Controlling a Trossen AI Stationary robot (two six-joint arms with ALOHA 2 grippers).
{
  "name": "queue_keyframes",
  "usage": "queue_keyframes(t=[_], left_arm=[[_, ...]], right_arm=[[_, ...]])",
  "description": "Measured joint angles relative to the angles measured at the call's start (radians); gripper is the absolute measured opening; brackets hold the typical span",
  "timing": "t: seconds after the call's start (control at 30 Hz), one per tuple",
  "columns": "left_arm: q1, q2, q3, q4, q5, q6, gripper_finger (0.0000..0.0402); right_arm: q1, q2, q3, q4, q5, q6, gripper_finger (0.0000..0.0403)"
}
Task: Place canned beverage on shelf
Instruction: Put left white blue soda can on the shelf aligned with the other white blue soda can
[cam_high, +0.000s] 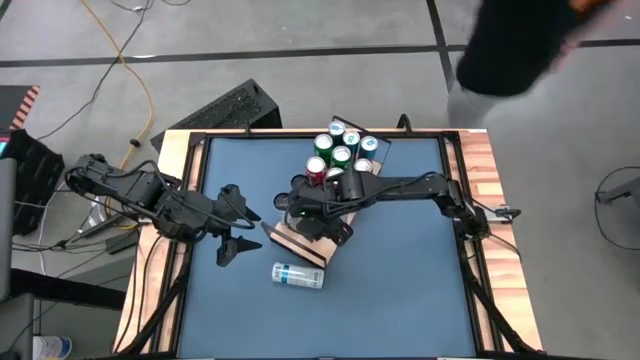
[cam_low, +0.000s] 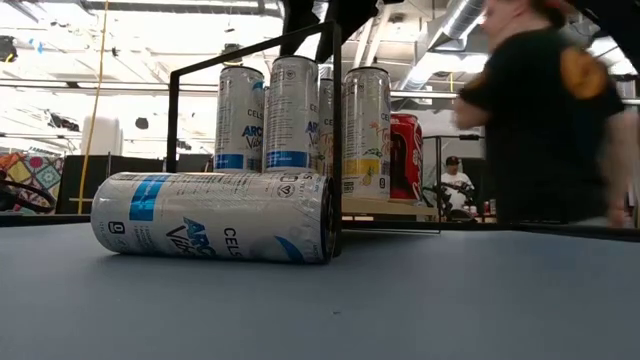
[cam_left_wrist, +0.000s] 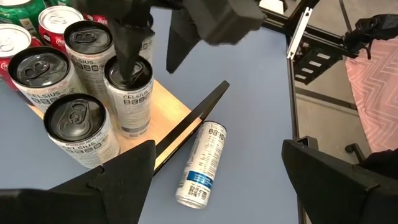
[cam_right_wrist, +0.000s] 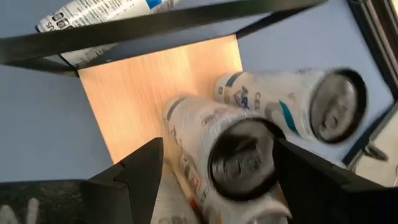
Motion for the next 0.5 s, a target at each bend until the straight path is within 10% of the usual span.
queue_keyframes(t=[0.3,0.5], left_arm=[[0.000,0.000,0.000,0.002,-0.051,0.002,0.0334],[0.000,0.000,0.000,0.001,-0.097,0.002,0.0334]], right_arm=[[0.022,-0.124,-0.002,-0.008,-0.006,0.227,0.0277],[-0.011,-0.129,-0.003,-0.016,-0.030,0.279,0.0158]])
